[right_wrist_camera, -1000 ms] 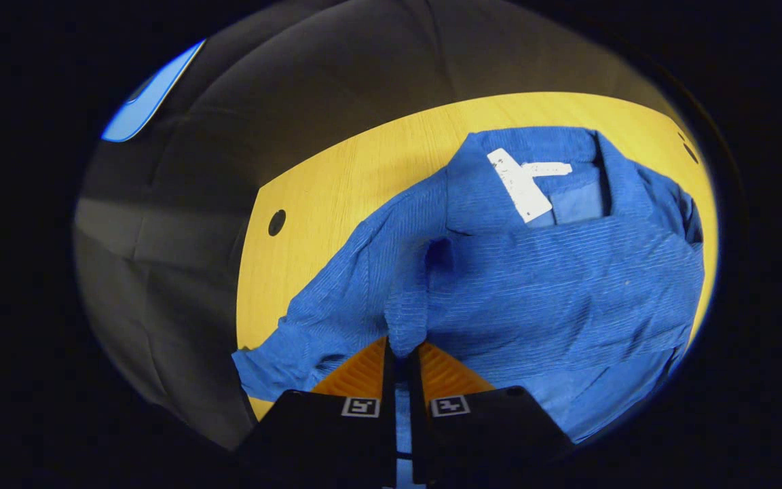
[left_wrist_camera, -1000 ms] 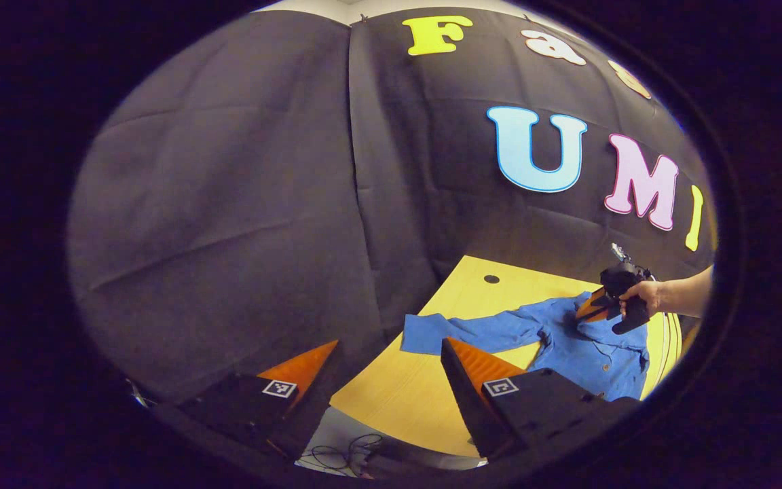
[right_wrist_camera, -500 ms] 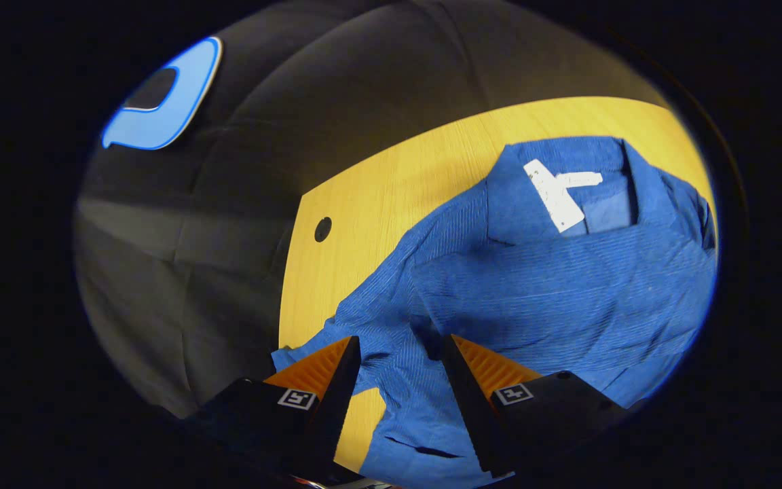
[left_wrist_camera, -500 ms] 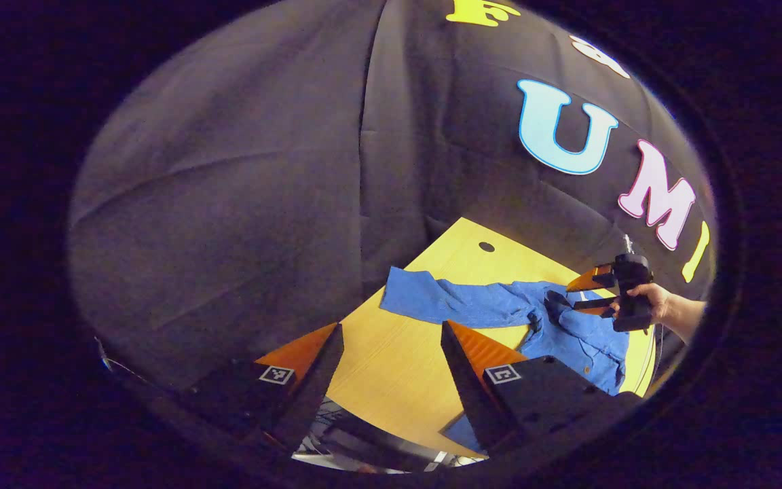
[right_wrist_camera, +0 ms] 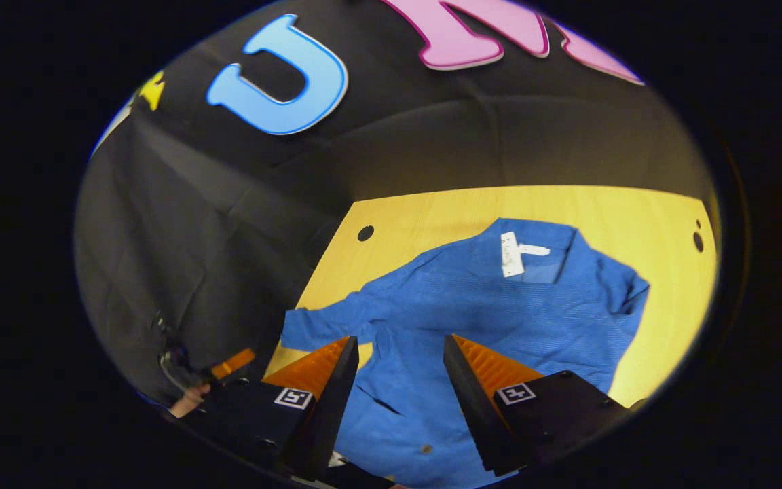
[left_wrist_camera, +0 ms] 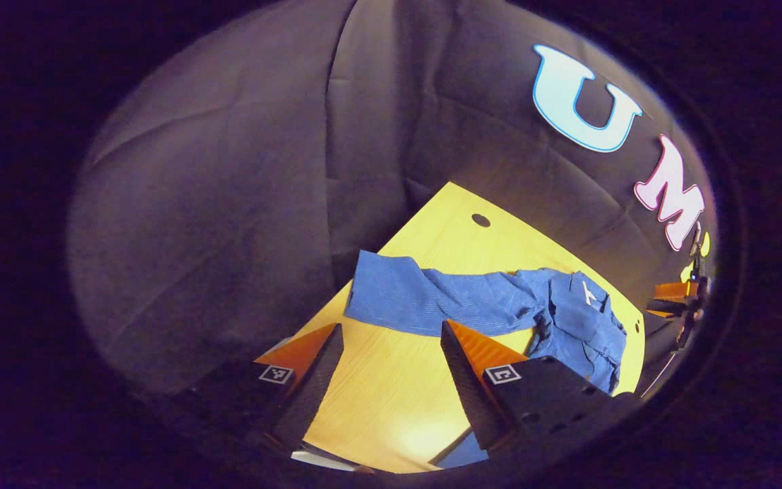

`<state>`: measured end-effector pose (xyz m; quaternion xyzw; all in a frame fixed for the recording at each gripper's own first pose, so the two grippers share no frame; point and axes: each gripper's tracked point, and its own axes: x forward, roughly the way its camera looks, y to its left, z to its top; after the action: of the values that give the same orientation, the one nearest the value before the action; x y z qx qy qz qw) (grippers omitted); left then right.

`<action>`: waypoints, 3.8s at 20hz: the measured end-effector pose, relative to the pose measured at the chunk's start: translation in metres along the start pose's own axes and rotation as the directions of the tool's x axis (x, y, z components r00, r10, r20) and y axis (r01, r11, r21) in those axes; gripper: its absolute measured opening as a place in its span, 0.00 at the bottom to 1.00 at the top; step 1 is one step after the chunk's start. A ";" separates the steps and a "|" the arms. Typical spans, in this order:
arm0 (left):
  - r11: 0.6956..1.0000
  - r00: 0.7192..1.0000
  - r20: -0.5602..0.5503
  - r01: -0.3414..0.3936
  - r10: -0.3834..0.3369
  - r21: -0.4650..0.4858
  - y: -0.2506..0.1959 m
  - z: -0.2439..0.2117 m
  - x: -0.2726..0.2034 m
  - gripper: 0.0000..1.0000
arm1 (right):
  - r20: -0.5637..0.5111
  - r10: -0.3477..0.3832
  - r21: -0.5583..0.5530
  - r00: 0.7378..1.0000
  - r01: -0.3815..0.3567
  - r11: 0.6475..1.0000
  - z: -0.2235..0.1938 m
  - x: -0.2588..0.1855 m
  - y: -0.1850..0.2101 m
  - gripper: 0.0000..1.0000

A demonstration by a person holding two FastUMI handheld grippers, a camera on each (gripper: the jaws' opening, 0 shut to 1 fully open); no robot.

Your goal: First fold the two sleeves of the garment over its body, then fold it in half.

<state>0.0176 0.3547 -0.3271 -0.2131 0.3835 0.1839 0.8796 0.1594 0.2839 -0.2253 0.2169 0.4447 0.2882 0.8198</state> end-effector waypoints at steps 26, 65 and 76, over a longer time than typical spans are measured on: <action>0.964 0.917 -0.382 -0.012 0.118 0.267 0.007 0.027 0.125 0.04 | -0.041 -0.172 0.175 0.984 0.177 0.968 -0.119 -0.143 -0.044 0.82; 0.578 0.908 -0.376 0.409 -0.184 0.706 -0.560 -0.104 0.109 0.00 | -0.031 -0.298 0.326 0.954 0.291 0.899 -0.172 -0.250 -0.240 0.82; 0.510 0.807 -0.468 0.590 -0.359 0.626 -0.603 -0.135 0.047 0.73 | -0.046 -0.264 0.332 0.963 0.264 0.906 -0.170 -0.224 -0.237 0.83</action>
<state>0.2604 -0.2148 -0.3049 0.0465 0.4690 -0.2732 0.8386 -0.0180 -0.0241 -0.3218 0.2910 0.5123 0.0947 0.8024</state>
